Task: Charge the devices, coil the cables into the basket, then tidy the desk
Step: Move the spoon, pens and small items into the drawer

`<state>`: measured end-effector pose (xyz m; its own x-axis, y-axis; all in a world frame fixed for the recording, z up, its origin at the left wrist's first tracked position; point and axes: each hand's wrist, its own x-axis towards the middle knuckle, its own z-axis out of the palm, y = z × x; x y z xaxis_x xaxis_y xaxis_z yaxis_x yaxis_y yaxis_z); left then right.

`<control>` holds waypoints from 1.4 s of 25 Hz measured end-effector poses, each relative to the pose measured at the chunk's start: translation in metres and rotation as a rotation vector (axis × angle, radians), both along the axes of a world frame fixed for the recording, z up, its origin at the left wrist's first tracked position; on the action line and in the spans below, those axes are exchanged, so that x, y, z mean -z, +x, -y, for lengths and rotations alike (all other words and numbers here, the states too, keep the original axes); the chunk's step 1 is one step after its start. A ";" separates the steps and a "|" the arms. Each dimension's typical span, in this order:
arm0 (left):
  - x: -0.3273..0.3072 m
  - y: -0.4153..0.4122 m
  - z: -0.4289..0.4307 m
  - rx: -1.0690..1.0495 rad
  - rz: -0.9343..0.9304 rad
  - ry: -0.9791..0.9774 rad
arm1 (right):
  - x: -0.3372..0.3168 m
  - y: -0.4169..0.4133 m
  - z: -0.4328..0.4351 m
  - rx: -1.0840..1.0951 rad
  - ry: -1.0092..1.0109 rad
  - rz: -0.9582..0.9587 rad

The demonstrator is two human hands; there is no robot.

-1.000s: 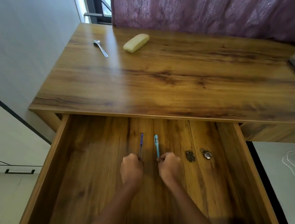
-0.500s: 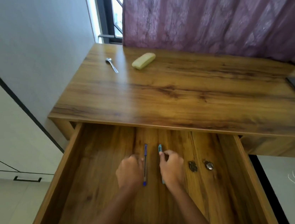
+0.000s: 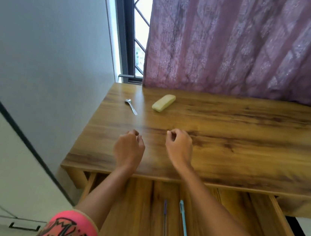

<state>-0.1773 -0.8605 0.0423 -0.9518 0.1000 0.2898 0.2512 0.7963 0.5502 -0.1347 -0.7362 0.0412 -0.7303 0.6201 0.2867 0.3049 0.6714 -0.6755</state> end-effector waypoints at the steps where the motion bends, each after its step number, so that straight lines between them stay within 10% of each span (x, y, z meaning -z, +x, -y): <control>1: -0.003 -0.024 -0.005 0.009 0.016 -0.009 | -0.002 -0.020 -0.005 -0.001 0.000 0.012; 18: 0.083 -0.269 -0.073 -0.124 0.194 -0.018 | 0.083 -0.274 -0.069 0.161 -0.206 0.065; 35: 0.087 -0.171 -0.035 -0.099 0.138 0.287 | 0.081 -0.173 -0.023 0.025 -0.302 0.051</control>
<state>-0.3484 -0.8251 -0.0450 -0.9851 -0.0622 0.1603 0.0876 0.6209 0.7790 -0.3075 -0.7135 -0.0401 -0.7227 0.6894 0.0499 0.3574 0.4344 -0.8268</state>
